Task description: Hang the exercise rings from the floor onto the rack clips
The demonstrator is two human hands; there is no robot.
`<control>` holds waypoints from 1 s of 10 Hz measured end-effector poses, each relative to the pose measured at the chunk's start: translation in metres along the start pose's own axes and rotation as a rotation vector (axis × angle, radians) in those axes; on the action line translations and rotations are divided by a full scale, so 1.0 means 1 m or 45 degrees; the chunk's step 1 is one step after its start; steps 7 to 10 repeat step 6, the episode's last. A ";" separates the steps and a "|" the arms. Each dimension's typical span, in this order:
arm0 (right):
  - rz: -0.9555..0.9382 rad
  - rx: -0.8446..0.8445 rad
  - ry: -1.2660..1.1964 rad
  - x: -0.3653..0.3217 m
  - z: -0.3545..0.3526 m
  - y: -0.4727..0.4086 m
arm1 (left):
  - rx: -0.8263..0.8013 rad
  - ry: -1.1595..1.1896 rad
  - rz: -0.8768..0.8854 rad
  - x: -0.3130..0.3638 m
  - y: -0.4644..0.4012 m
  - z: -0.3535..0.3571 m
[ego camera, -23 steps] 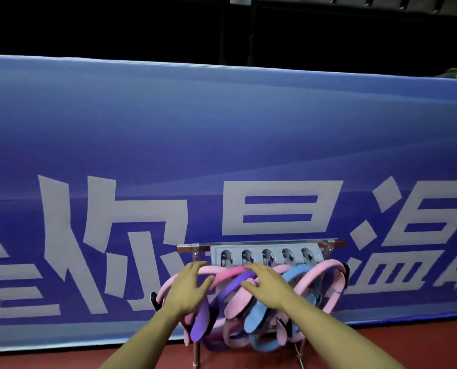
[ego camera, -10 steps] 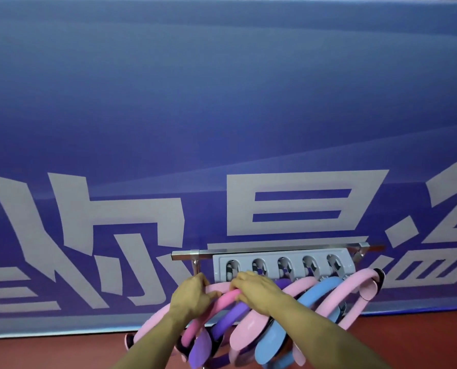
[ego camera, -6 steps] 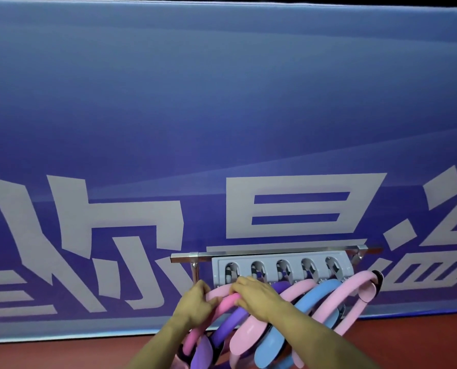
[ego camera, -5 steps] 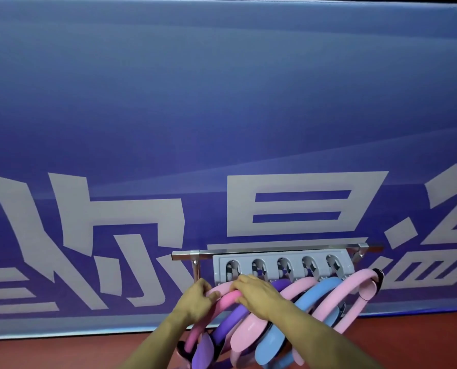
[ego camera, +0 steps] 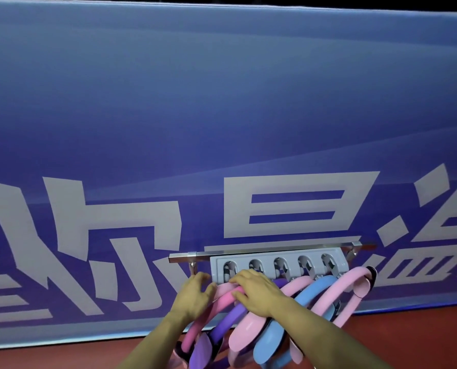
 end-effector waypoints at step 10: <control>0.095 0.191 0.033 -0.025 -0.059 0.125 | 0.065 -0.124 0.199 0.054 0.087 -0.025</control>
Point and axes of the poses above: each hand's wrist, its own y-axis away from the middle knuckle, its own z-axis out of the palm, x = y × z, the point moved 8 cm from there along -y, towards the middle knuckle, and after that the axes turned 5 degrees about -z, right-handed, at the moved point
